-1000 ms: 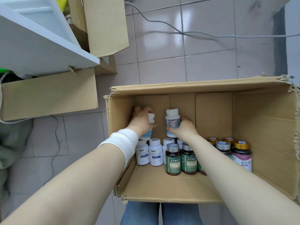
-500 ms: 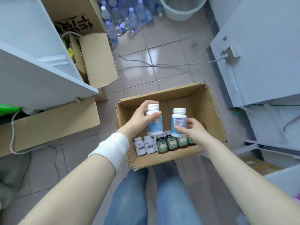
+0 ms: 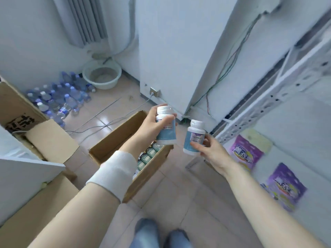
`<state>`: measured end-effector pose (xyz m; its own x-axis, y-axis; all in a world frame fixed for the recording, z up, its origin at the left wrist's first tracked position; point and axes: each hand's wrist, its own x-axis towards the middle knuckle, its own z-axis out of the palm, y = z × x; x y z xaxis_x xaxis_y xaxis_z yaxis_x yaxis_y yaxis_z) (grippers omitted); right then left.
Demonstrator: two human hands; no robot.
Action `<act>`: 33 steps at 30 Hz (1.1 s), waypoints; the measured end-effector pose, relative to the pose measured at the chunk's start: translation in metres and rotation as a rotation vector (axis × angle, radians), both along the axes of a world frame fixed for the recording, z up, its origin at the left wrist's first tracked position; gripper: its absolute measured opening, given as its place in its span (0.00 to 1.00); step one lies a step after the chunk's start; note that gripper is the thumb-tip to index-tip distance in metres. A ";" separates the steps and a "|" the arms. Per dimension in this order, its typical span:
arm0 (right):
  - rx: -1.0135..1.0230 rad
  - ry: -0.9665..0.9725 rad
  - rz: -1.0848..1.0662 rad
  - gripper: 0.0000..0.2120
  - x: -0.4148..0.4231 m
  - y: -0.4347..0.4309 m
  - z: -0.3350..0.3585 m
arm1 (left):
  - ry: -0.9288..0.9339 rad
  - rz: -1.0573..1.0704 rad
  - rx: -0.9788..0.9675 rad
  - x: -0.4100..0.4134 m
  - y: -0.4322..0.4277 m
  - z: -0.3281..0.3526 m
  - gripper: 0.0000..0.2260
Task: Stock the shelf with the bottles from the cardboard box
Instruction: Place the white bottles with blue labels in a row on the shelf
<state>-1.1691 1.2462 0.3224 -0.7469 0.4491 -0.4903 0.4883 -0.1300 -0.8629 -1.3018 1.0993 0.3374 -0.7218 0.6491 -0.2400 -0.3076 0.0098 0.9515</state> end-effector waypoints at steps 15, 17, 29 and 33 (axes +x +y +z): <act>0.280 0.225 -0.458 0.12 0.394 0.114 0.137 | 0.265 -0.477 0.244 0.337 0.202 0.161 0.02; 0.300 0.254 -0.528 0.12 0.456 0.127 0.153 | 0.290 -0.549 0.280 0.396 0.229 0.182 0.02; 0.479 0.286 -0.838 0.16 0.692 0.227 0.224 | 0.492 -0.846 0.359 0.615 0.375 0.263 0.07; 0.570 0.326 -0.850 0.12 0.731 0.291 0.257 | 0.560 -0.858 0.432 0.650 0.446 0.281 0.04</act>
